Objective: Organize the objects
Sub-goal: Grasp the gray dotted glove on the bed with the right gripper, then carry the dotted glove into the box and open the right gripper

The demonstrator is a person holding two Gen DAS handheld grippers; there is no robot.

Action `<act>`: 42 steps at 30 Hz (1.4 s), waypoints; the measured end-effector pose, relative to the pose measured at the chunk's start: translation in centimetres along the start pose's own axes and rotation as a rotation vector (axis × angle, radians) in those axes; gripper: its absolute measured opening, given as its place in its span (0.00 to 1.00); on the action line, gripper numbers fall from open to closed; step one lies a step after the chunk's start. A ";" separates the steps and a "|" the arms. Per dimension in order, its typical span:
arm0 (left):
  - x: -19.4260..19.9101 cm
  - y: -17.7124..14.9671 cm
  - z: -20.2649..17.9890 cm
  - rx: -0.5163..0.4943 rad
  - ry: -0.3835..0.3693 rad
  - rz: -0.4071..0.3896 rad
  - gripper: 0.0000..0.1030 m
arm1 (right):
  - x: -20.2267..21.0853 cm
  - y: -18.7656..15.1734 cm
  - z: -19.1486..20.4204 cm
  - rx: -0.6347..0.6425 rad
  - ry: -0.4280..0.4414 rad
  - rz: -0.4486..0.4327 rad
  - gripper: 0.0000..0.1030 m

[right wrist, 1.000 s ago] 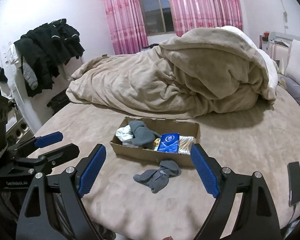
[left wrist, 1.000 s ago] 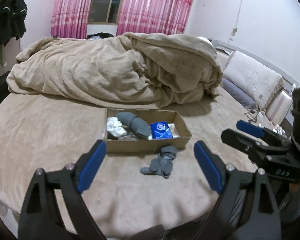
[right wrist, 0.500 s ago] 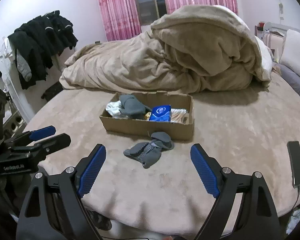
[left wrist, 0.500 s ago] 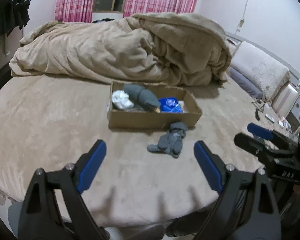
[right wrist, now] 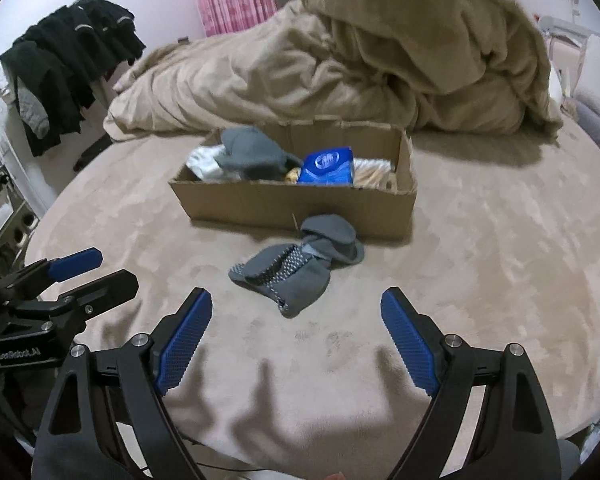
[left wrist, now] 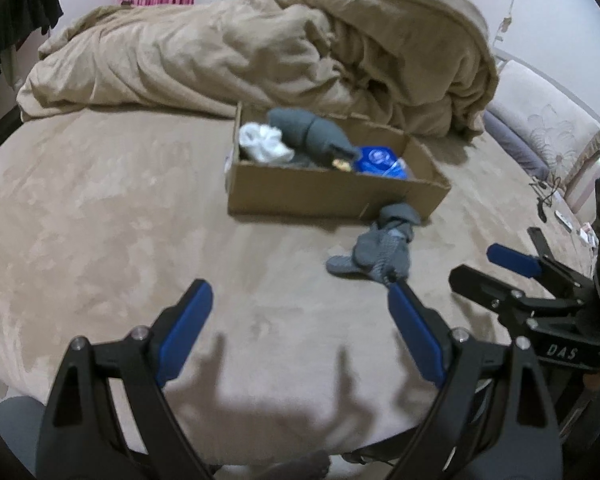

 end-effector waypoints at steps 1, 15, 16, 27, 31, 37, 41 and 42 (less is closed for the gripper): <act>-0.6 -0.2 0.2 0.003 0.000 0.009 0.88 | -0.7 -0.1 -0.1 -0.002 -0.002 0.011 0.86; -6.9 -1.8 2.3 0.035 0.009 0.089 0.88 | -8.6 -1.5 -0.8 -0.031 -0.006 0.139 0.86; -7.1 -1.8 2.3 0.034 0.011 0.086 0.88 | -9.0 -1.5 -0.9 -0.032 -0.012 0.140 0.86; -8.3 -0.8 2.6 0.015 0.021 0.066 0.88 | -10.4 -0.7 -1.0 0.002 -0.050 0.116 0.80; -8.2 -0.7 2.5 0.017 0.019 0.066 0.88 | -9.7 -0.2 -1.8 -0.025 -0.034 0.097 0.39; -6.9 -0.5 2.0 0.023 0.005 0.052 0.88 | -8.6 -0.2 -2.2 -0.022 -0.012 0.105 0.29; -5.3 -0.6 1.6 0.019 0.001 0.044 0.88 | -7.2 -0.4 -1.6 -0.025 -0.002 0.093 0.29; -4.9 -0.6 1.4 0.018 -0.001 0.044 0.88 | -6.7 -0.4 -1.4 -0.024 0.000 0.088 0.29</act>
Point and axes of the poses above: each gripper's, at about its wrist camera, not at the fingertips, and x roughly against the way its jaws point, z to its left, y to its top, the point moved 10 cm from there along -x, roughly the way its jaws point, and after that the axes turned 8 degrees about -x, right-handed, at the moved point
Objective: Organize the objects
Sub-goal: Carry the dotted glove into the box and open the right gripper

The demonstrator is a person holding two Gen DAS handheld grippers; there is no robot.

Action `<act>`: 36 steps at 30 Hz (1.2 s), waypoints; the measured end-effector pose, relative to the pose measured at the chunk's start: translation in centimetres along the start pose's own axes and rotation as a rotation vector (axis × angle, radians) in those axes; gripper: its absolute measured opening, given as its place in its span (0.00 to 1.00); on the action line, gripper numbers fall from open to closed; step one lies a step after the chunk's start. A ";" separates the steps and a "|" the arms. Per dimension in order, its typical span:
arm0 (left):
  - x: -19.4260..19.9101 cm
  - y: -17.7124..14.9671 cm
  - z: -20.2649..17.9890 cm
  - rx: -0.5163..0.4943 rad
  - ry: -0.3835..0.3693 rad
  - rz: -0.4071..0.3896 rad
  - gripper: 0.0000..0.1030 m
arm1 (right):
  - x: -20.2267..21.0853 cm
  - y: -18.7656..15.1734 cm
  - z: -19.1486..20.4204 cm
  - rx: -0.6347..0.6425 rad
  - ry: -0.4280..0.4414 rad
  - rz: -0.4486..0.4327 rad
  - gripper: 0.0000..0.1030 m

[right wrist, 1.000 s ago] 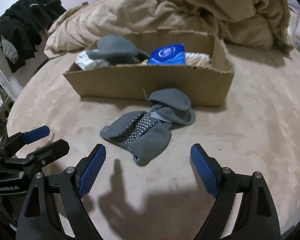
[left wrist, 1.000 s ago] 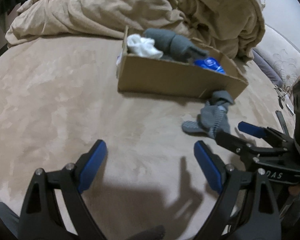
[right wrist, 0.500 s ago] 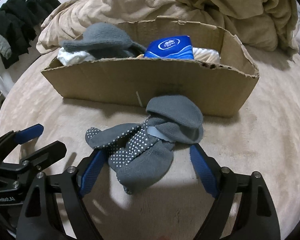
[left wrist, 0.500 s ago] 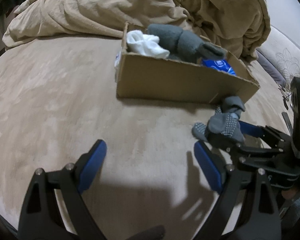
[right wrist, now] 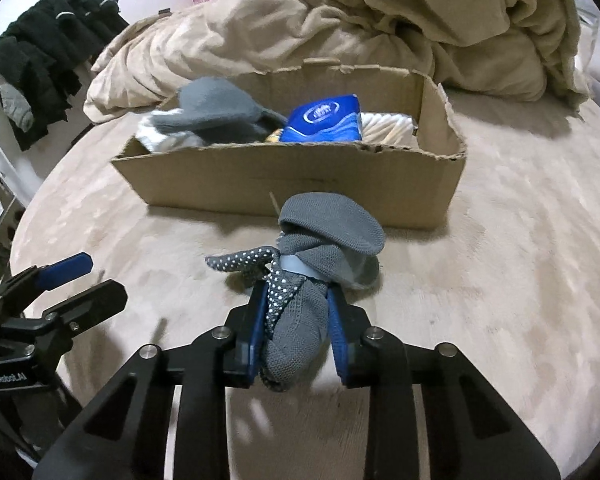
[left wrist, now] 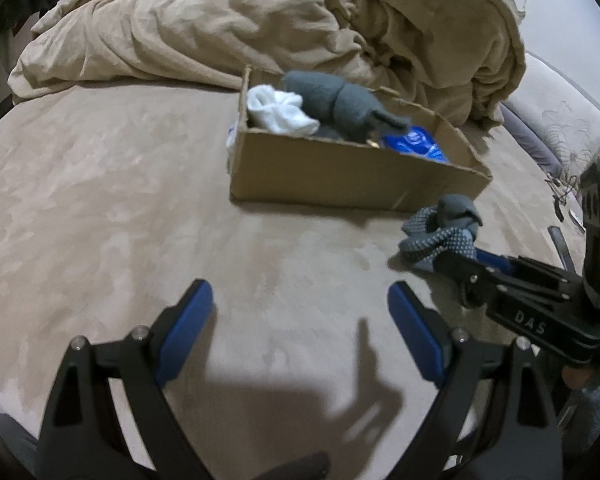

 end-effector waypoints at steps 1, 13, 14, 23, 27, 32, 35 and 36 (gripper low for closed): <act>0.3 0.0 -0.2 -0.001 -0.002 0.000 0.88 | 0.4 0.0 0.3 0.001 0.003 -0.004 0.29; 6.4 1.9 -1.3 -0.001 -0.020 -0.068 0.88 | 7.8 1.0 3.0 0.042 0.062 -0.106 0.29; 7.1 2.1 -1.6 -0.003 -0.023 -0.072 0.88 | 8.6 1.3 3.2 0.049 0.066 -0.120 0.29; 12.5 4.8 -2.9 -0.001 -0.028 -0.174 0.88 | 15.1 3.4 5.2 0.095 0.094 -0.241 0.29; 14.3 6.5 -2.9 -0.006 -0.015 -0.220 0.88 | 16.8 4.3 5.8 0.110 0.104 -0.282 0.29; 15.7 9.0 -2.9 -0.019 -0.001 -0.266 0.88 | 18.2 6.1 6.1 0.138 0.108 -0.328 0.29; 15.8 10.2 -2.9 -0.029 0.003 -0.284 0.88 | 18.7 7.6 6.1 0.152 0.106 -0.359 0.29; 15.7 10.7 -2.9 -0.037 0.004 -0.290 0.88 | 18.8 8.0 6.1 0.152 0.104 -0.367 0.29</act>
Point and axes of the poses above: each gripper's, at about its wrist camera, not at the fingertips, and x roughly against the way its jaws point, z to its left, y to its top, the point moved 10 cm from there along -x, roughly the way its jaws point, and after that the axes turned 8 degrees about -x, right-handed, at the moved point
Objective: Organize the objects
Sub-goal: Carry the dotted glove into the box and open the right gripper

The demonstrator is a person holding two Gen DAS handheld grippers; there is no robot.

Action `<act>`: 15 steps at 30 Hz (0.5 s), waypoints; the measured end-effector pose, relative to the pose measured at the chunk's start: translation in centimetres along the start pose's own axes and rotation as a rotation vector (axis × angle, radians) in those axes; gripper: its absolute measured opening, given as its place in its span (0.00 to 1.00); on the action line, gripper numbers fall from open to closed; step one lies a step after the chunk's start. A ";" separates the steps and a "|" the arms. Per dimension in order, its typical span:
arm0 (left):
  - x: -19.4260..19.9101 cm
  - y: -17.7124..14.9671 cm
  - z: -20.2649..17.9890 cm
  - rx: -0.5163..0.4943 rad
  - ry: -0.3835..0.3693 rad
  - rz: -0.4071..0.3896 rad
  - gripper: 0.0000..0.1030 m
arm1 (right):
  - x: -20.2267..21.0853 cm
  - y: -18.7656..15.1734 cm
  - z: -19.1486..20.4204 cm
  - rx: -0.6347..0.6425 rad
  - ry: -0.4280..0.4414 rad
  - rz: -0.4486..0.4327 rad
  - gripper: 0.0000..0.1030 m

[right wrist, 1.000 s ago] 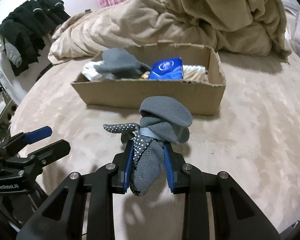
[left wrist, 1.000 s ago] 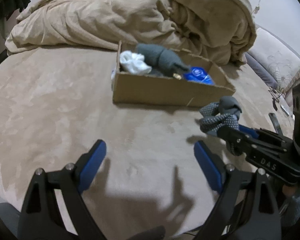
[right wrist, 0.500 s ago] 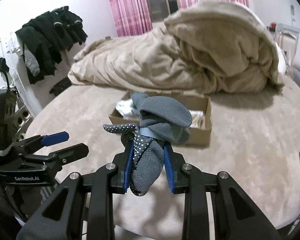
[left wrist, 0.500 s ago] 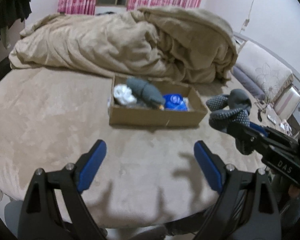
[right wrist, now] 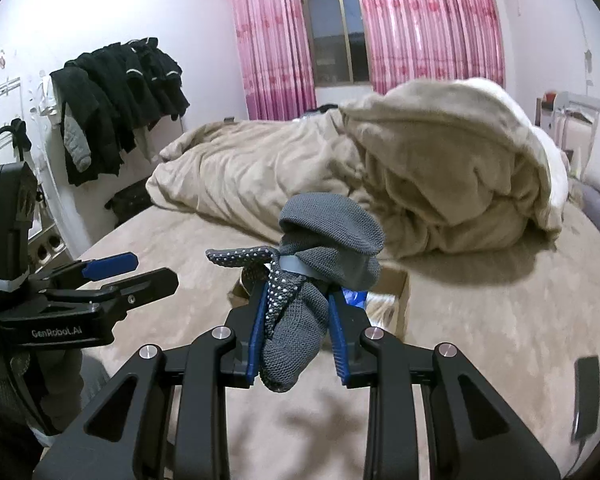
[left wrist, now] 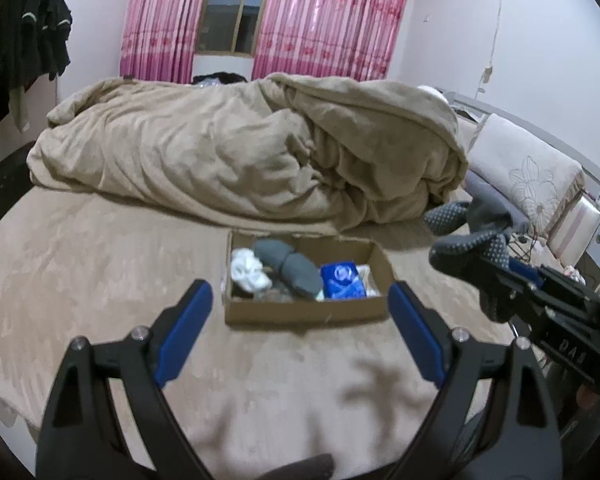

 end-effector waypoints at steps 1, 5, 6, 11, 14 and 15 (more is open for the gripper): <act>-0.3 0.3 0.0 -0.005 0.001 -0.003 0.88 | -0.2 0.5 -0.2 0.001 -0.002 -0.008 0.29; -1.9 1.3 0.1 -0.015 -0.011 -0.012 0.88 | -1.5 1.8 -1.0 0.005 -0.017 -0.025 0.29; -2.4 1.4 0.2 -0.020 -0.012 -0.012 0.88 | -2.0 2.0 -1.2 0.005 -0.021 -0.025 0.29; -5.5 1.5 1.1 -0.020 -0.012 0.008 0.88 | -5.1 1.9 -1.8 0.002 -0.024 0.001 0.29; -7.6 1.4 2.0 -0.018 -0.004 0.016 0.88 | -7.7 1.4 -2.1 -0.004 -0.022 0.033 0.29; -8.4 1.3 2.4 -0.014 0.001 0.024 0.88 | -8.6 1.2 -2.2 -0.005 -0.023 0.046 0.29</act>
Point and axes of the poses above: each gripper's, at about its wrist camera, not at the fingertips, and x roughly against the way its jaws point, z to its left, y to its top, the point moved 10 cm from there along -x, roughly the way its jaws point, and after that the axes turned 8 degrees about -x, right-handed, at the moved point
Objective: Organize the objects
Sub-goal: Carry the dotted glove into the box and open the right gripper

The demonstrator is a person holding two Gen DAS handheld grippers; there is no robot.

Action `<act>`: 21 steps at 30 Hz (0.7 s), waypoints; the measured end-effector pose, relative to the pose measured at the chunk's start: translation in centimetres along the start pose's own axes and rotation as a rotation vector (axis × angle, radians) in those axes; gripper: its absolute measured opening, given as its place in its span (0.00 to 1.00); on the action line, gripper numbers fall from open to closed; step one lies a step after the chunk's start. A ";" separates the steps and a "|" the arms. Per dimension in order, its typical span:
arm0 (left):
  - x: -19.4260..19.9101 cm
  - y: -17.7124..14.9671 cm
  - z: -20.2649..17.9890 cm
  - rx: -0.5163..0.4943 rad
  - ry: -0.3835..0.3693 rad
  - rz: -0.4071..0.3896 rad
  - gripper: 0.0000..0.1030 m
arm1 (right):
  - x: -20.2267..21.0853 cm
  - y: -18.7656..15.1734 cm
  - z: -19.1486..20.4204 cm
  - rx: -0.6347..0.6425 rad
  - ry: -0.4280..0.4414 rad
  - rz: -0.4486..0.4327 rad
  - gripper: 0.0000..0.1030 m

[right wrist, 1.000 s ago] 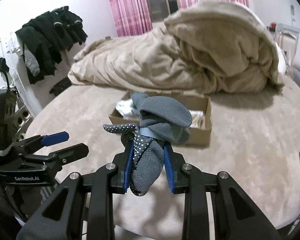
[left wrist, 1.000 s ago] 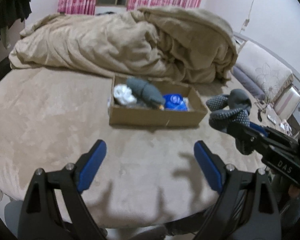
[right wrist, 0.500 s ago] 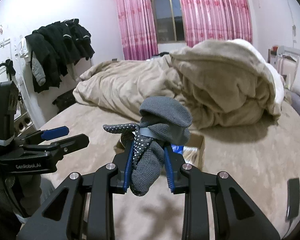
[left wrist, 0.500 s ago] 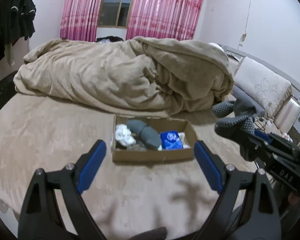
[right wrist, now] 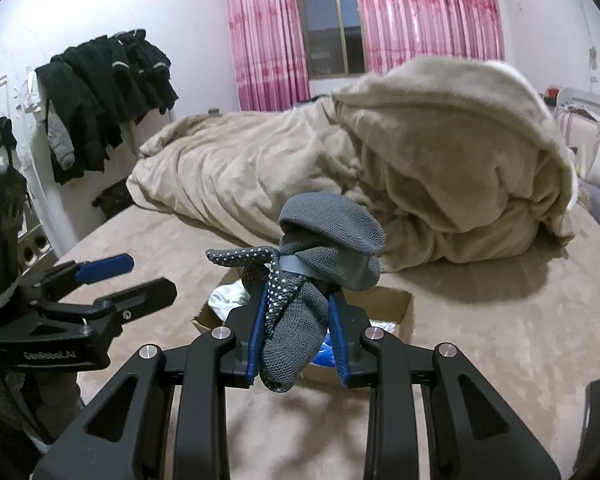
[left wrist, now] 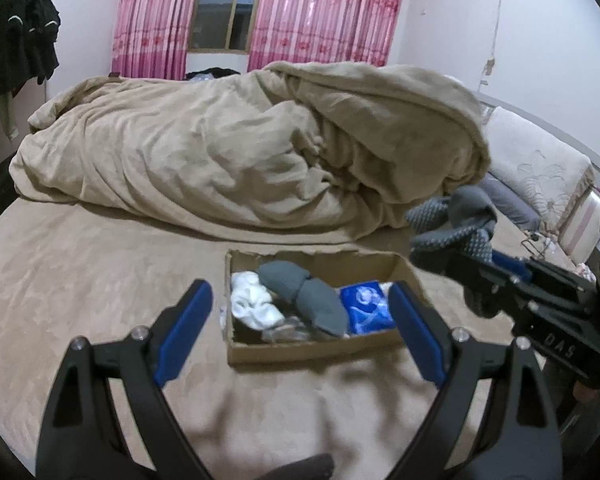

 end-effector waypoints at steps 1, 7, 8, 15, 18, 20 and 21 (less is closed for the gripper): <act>-0.8 -0.2 0.4 0.008 -0.002 0.010 0.88 | -0.8 -0.2 -0.2 -0.003 0.000 0.011 0.29; -4.9 -1.5 1.8 0.034 -0.001 0.058 0.88 | -6.8 -1.6 -1.3 -0.037 -0.005 0.097 0.29; -5.7 -1.8 2.0 0.032 -0.002 0.068 0.88 | -7.4 -1.8 -1.5 -0.042 -0.002 0.108 0.30; -9.2 -3.1 2.2 0.003 -0.006 0.116 0.88 | -12.4 -3.9 -2.0 -0.076 -0.009 0.178 0.31; -10.2 -4.1 2.5 0.006 -0.005 0.140 0.88 | -14.0 -4.8 -2.5 -0.095 -0.018 0.211 0.34; -10.6 -4.7 2.7 0.009 -0.002 0.156 0.88 | -14.4 -5.0 -3.0 -0.103 -0.023 0.217 0.40; -10.8 -4.9 2.7 0.010 -0.001 0.162 0.88 | -14.4 -5.1 -3.2 -0.106 -0.025 0.215 0.43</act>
Point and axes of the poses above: each gripper's, at about its wrist camera, not at the fingertips, and x roughly against the way its jaws point, z to its left, y to its top, the point moved 10 cm from there along -x, roughly the way its jaws point, and after that the axes turned 8 degrees about -x, right-handed, at the moved point
